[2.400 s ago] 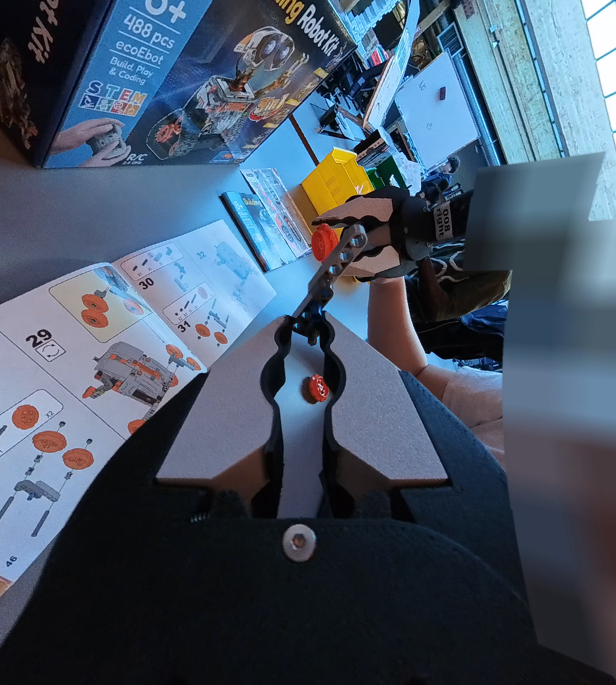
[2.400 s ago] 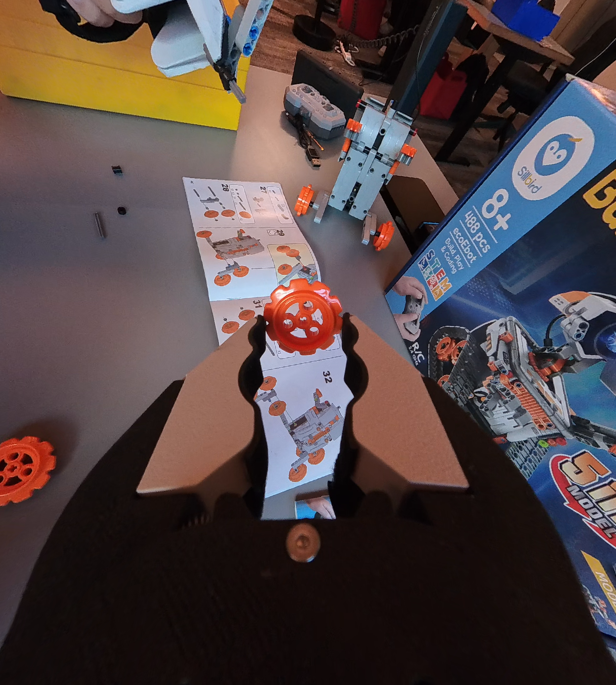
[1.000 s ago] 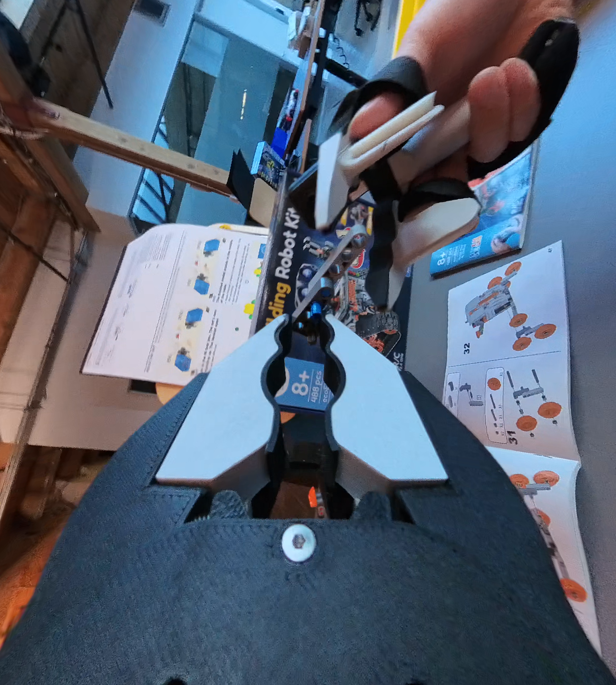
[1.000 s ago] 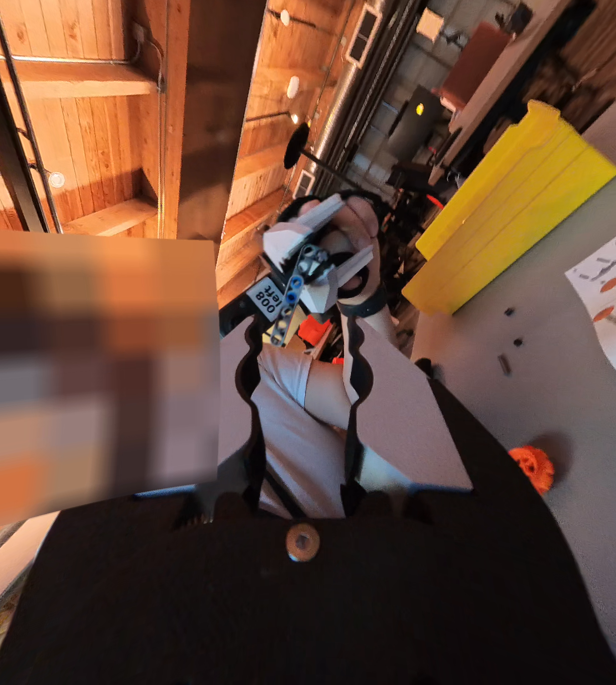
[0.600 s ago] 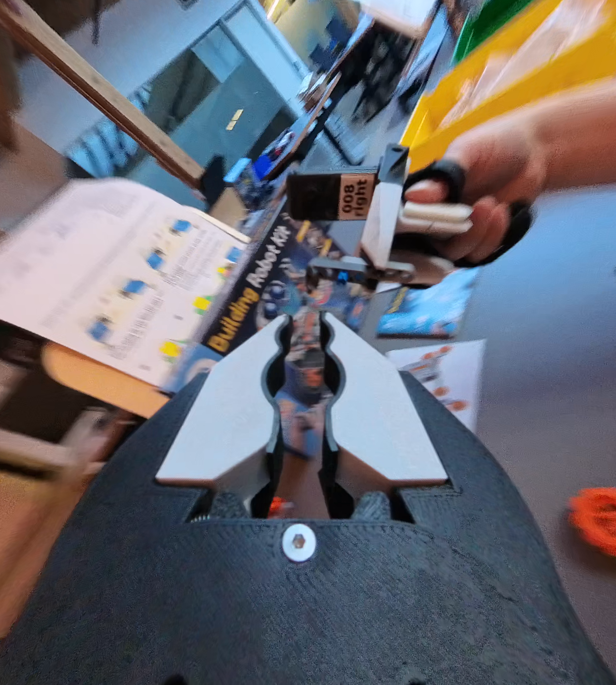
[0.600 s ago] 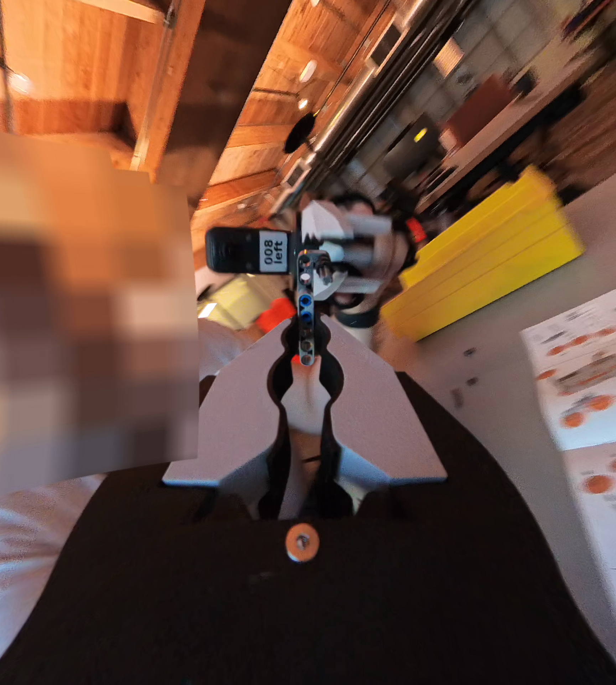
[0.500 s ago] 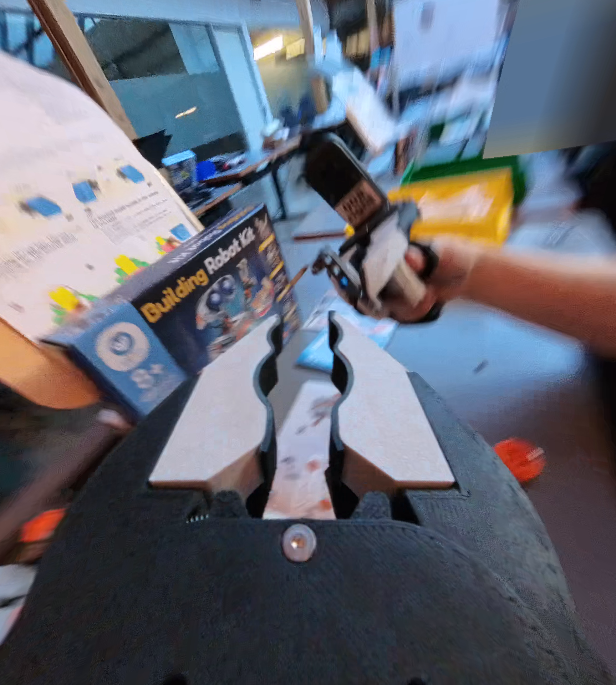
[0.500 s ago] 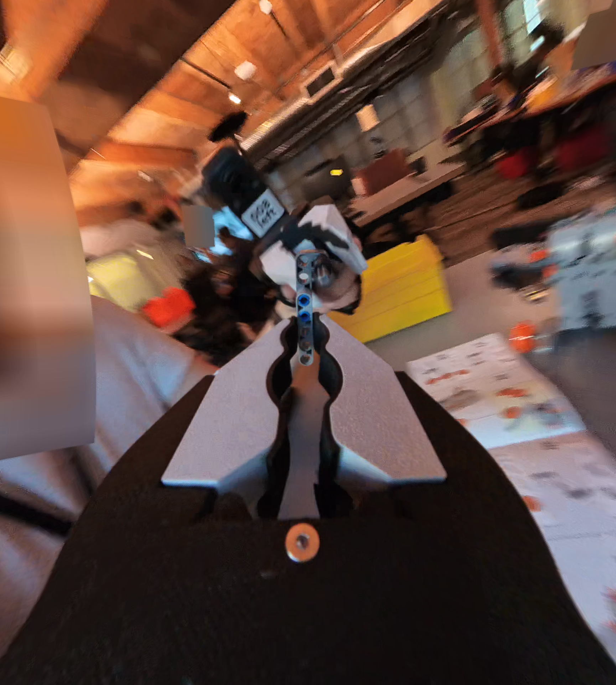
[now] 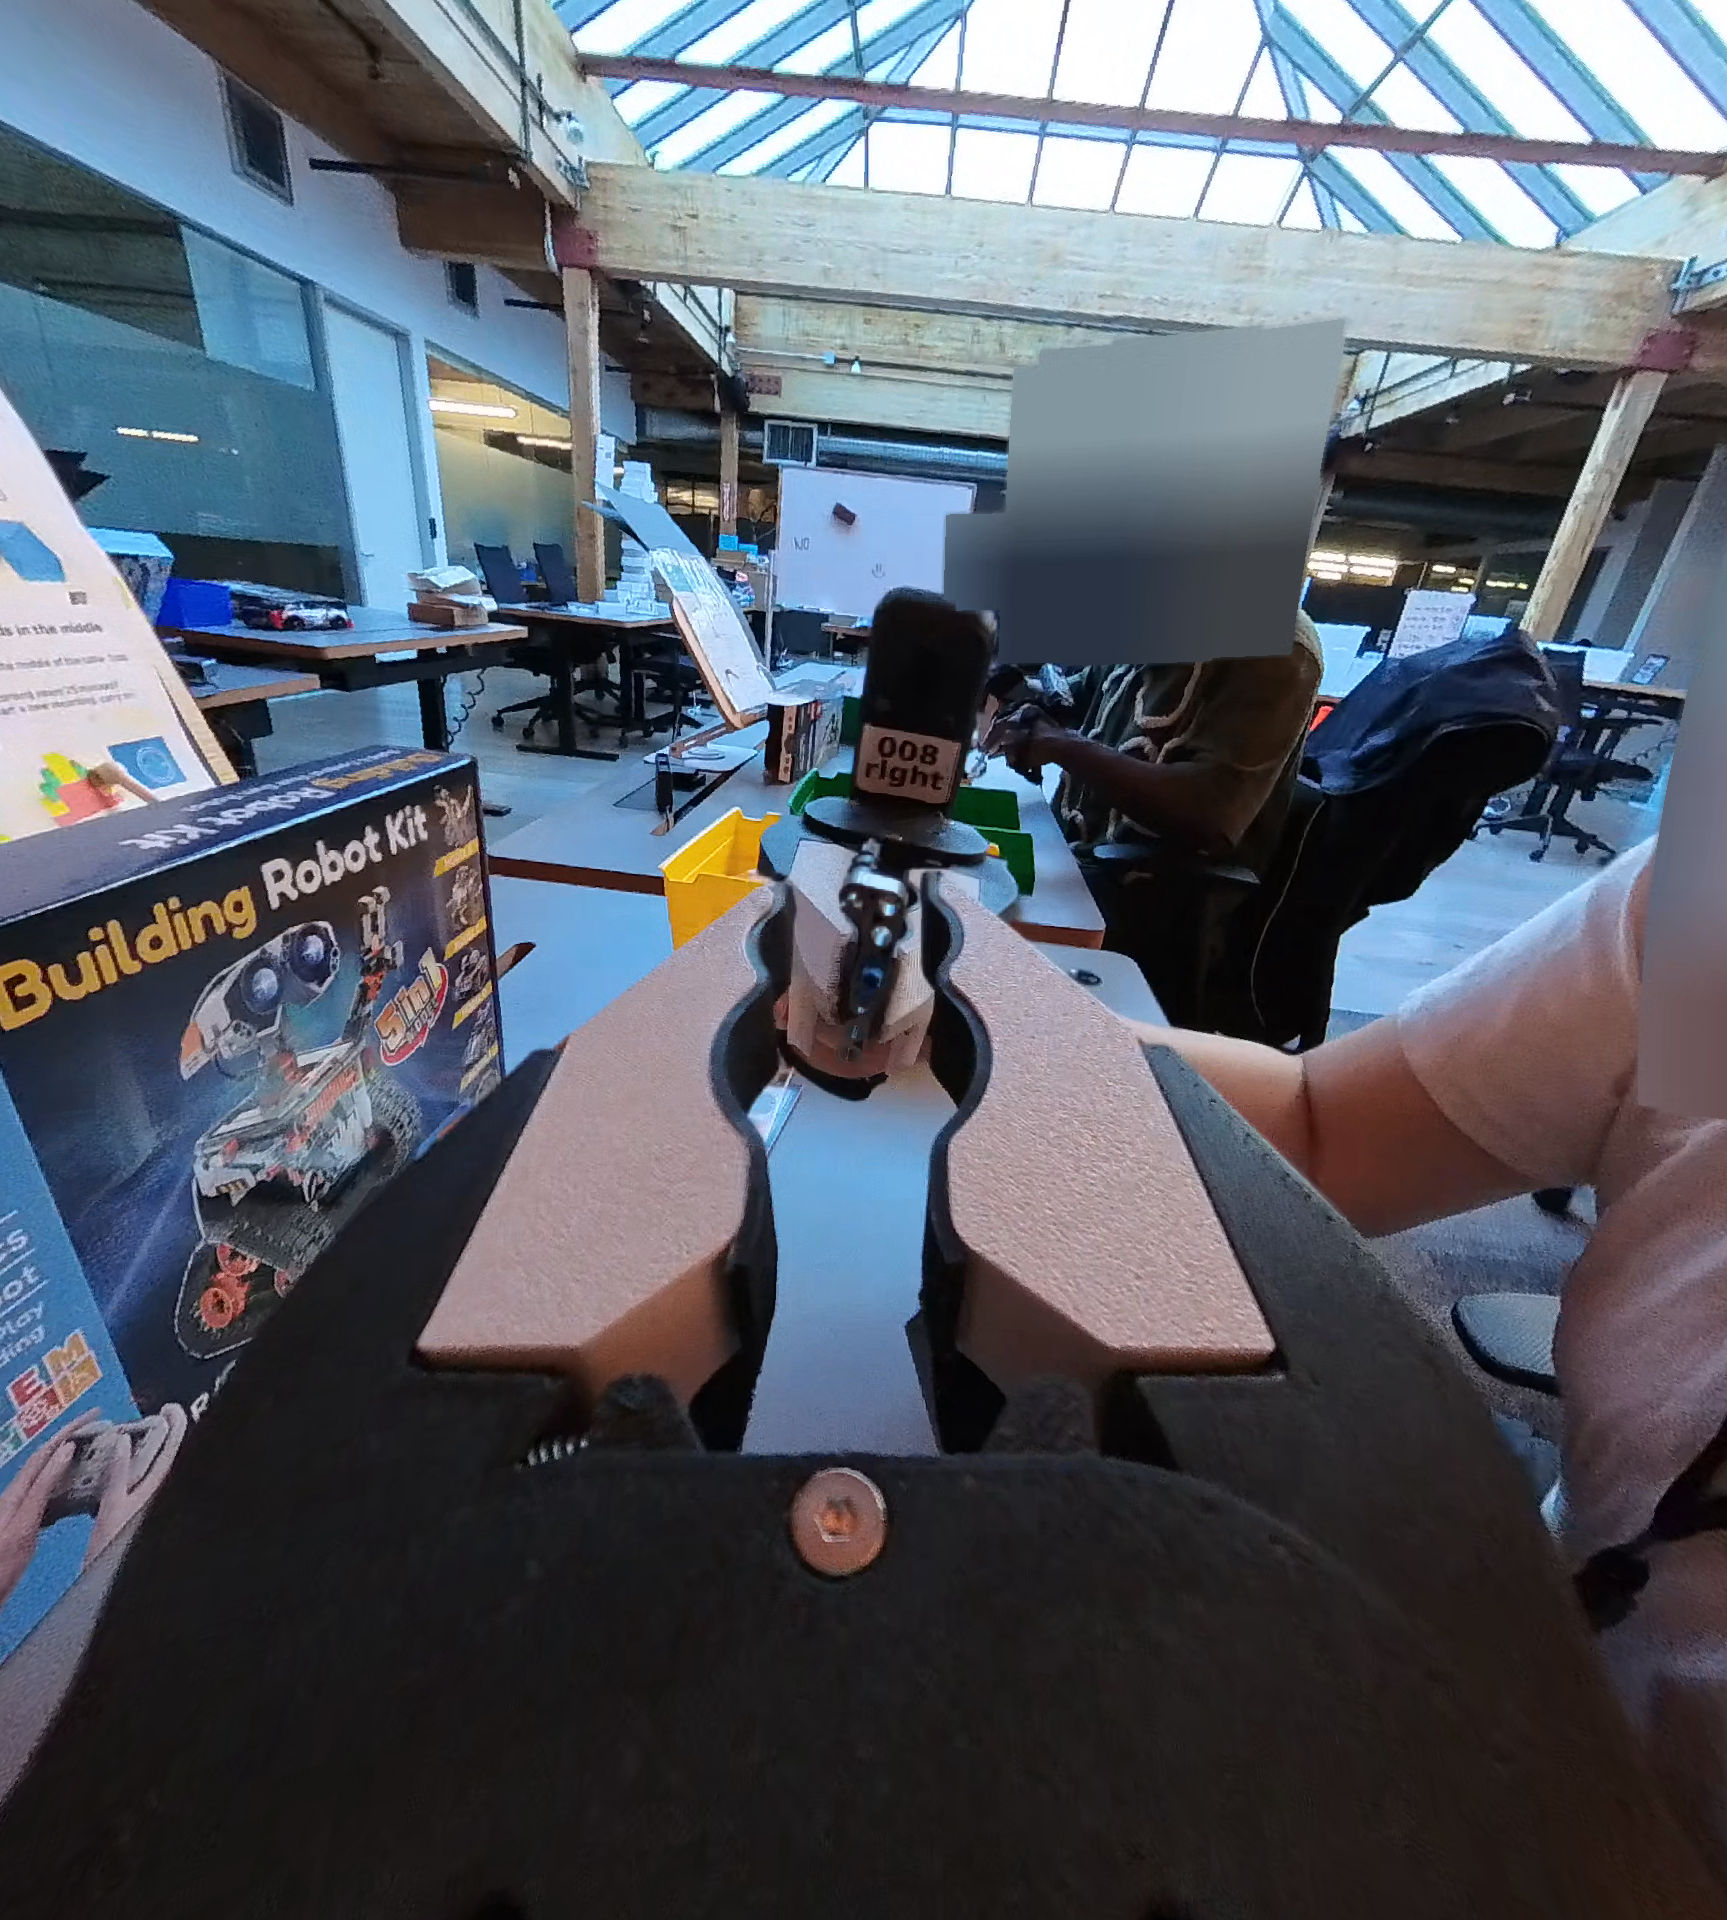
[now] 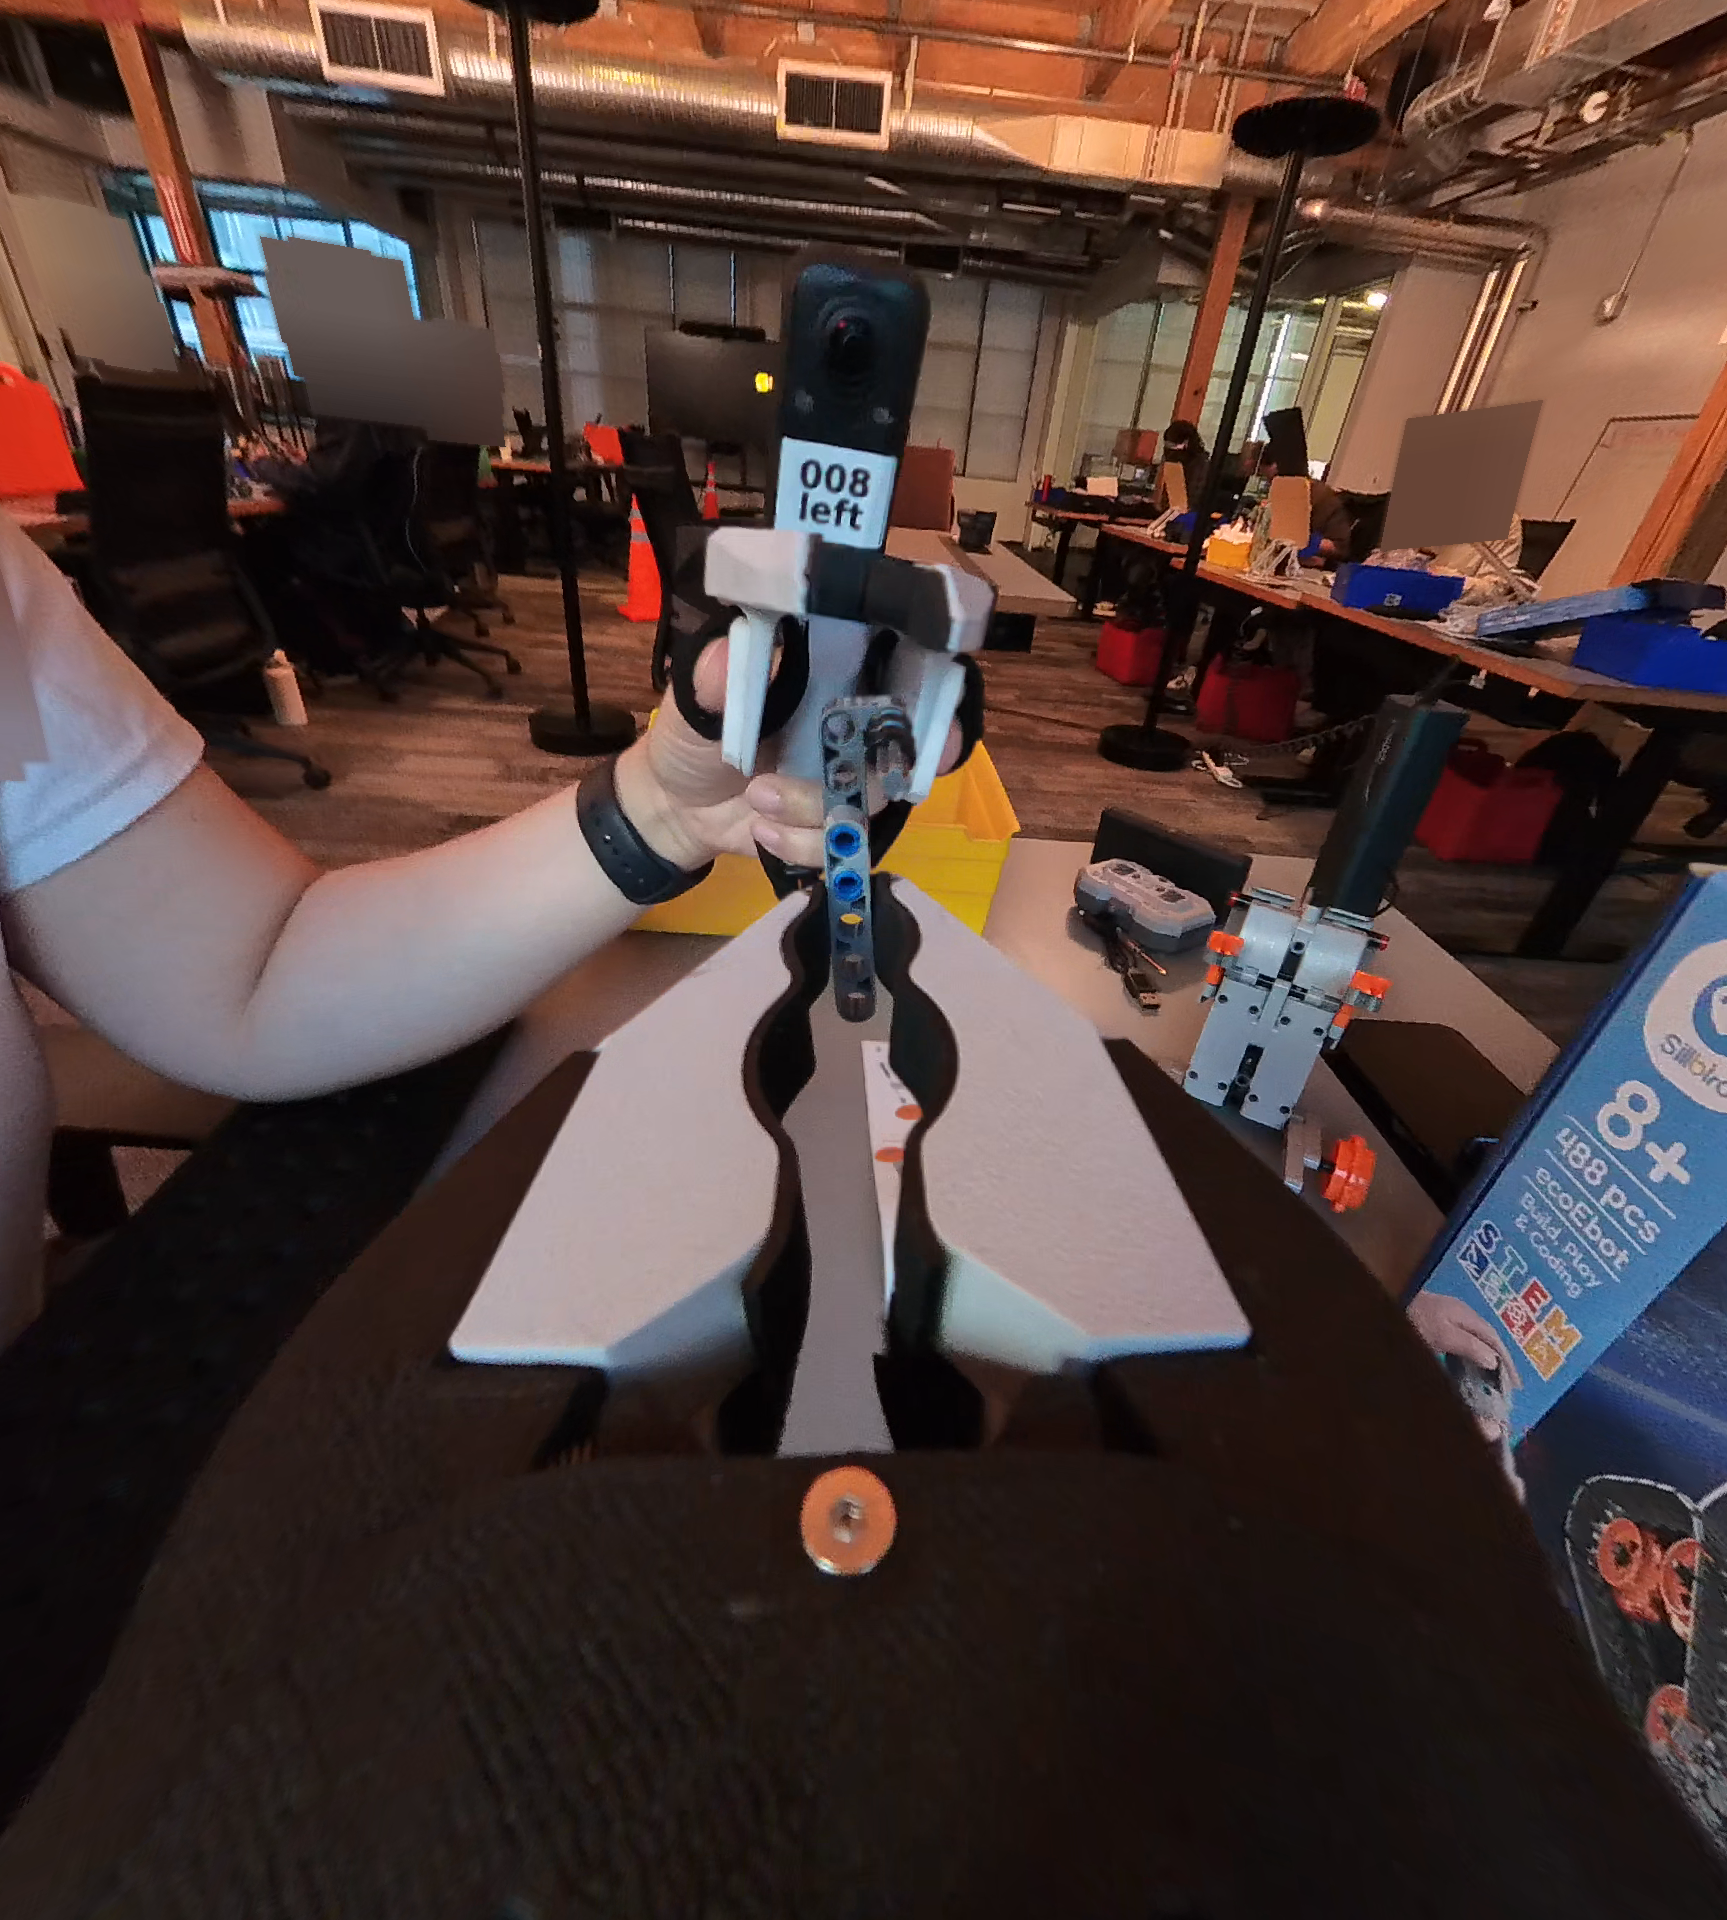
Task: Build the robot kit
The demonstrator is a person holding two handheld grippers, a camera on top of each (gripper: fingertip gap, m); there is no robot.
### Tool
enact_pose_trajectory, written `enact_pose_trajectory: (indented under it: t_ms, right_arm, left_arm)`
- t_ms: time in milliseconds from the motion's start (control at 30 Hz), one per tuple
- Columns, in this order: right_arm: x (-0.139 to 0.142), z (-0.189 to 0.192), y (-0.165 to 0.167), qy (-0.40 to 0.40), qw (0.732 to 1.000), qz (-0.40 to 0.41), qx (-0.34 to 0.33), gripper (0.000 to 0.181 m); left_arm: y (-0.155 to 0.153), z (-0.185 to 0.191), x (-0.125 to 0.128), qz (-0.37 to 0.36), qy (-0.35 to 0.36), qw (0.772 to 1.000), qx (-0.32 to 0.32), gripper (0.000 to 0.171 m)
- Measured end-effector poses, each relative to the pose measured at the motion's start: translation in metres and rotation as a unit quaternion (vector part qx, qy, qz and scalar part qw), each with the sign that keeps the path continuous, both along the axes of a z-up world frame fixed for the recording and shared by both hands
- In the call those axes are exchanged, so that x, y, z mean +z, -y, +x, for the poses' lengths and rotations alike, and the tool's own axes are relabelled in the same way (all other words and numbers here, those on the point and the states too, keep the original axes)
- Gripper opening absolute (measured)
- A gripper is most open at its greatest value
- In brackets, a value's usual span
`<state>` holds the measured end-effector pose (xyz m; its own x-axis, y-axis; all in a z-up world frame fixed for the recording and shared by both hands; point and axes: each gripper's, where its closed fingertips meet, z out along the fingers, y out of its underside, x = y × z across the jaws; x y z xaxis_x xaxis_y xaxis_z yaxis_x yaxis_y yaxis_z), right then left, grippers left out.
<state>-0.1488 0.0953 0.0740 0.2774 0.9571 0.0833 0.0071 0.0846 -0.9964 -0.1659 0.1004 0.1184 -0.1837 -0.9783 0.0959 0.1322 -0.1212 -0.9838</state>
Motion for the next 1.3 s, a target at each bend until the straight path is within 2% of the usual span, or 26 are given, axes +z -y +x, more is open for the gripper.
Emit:
enact_pose_trajectory:
  t_ms: [133, 233, 267, 400, 433, 500, 533, 567, 633, 667, 700, 767, 900, 1033, 1067, 1100, 1133, 1167, 1233, 1300]
  right_arm:
    - [-0.001, -0.005, 0.004, 0.004, 1.000, 0.003, 0.012, 0.006]
    - [-0.003, -0.006, 0.006, 0.010, 1.000, 0.001, 0.019, 0.007]
    - [-0.003, -0.005, 0.006, 0.010, 1.000, -0.001, 0.018, 0.006]
    - [0.001, -0.002, 0.005, -0.001, 1.000, -0.011, 0.020, 0.006]
    - [0.002, -0.002, 0.006, -0.001, 1.000, -0.012, 0.019, 0.006]
    - [0.004, -0.005, 0.008, 0.005, 1.000, -0.008, 0.018, 0.006]
    - [0.007, -0.006, 0.010, 0.008, 1.000, -0.005, 0.018, 0.006]
    - [0.008, -0.009, 0.012, 0.013, 1.000, -0.002, 0.020, 0.006]
    - [0.010, -0.013, 0.015, 0.027, 1.000, 0.007, 0.013, 0.006]
    - [0.012, -0.014, 0.017, 0.029, 0.999, 0.016, 0.009, 0.007]
    - [0.016, -0.013, 0.018, 0.020, 1.000, 0.020, 0.003, 0.007]
    - [0.023, -0.014, 0.023, 0.006, 1.000, 0.012, 0.007, 0.006]
    - [0.026, -0.019, 0.040, 0.010, 1.000, 0.012, 0.004, 0.006]
    - [0.026, -0.029, 0.062, -0.019, 1.000, 0.001, 0.007, 0.007]
    - [0.024, -0.031, 0.067, -0.032, 0.999, -0.003, 0.008, 0.017]
    - [0.018, -0.032, 0.068, -0.038, 0.999, -0.017, 0.001, 0.038]
    - [0.004, -0.031, 0.068, -0.032, 0.999, -0.035, -0.008, 0.046]
    - [-0.016, -0.032, 0.068, -0.013, 0.998, -0.058, -0.011, 0.044]
    - [-0.079, -0.033, 0.060, 0.090, 0.990, -0.097, -0.040, 0.043]
    - [-0.142, -0.036, 0.058, 0.227, 0.963, -0.136, -0.044, 0.055]
  left_arm:
    - [0.001, 0.010, -0.012, 0.004, -0.029, 1.000, -0.002, 0.020]
    - [0.005, 0.016, -0.013, 0.005, -0.025, 1.000, -0.014, 0.010]
    - [0.009, 0.016, -0.013, 0.008, -0.022, 0.999, -0.030, 0.000]
    - [0.008, 0.016, -0.010, 0.003, -0.010, 0.999, -0.031, 0.000]
    - [0.009, 0.015, -0.007, -0.006, 0.002, 0.999, -0.037, 0.007]
    - [0.014, 0.016, 0.001, -0.030, 0.023, 0.998, -0.058, 0.039]
    - [0.019, 0.020, -0.001, -0.035, 0.013, 0.997, -0.069, 0.046]
    - [0.024, 0.026, -0.007, -0.028, -0.009, 0.997, -0.071, 0.044]
    - [0.029, 0.037, -0.015, 0.007, -0.045, 0.997, -0.054, 0.021]
    - [0.033, 0.038, -0.013, 0.024, -0.043, 0.998, -0.051, 0.009]
    - [0.037, 0.038, -0.010, 0.040, -0.035, 0.998, -0.046, 0.005]
    - [0.042, 0.036, -0.003, 0.045, -0.025, 0.998, -0.039, 0.005]
    - [0.058, 0.029, 0.004, 0.009, -0.005, 0.999, -0.046, 0.007]
    - [0.077, 0.018, 0.003, 0.009, 0.013, 1.000, -0.012, 0.005]
    - [0.079, 0.011, 0.006, -0.003, 0.025, 1.000, 0.002, 0.005]
    - [0.080, 0.001, 0.009, -0.018, 0.045, 0.999, 0.018, 0.005]
    - [0.083, -0.013, 0.011, -0.033, 0.063, 0.997, 0.030, 0.005]
    - [0.085, -0.028, 0.011, -0.050, 0.072, 0.995, 0.041, 0.005]
    - [0.092, -0.057, -0.002, -0.075, 0.063, 0.992, 0.078, 0.005]
    - [0.099, -0.084, -0.021, -0.072, 0.040, 0.987, 0.135, 0.005]
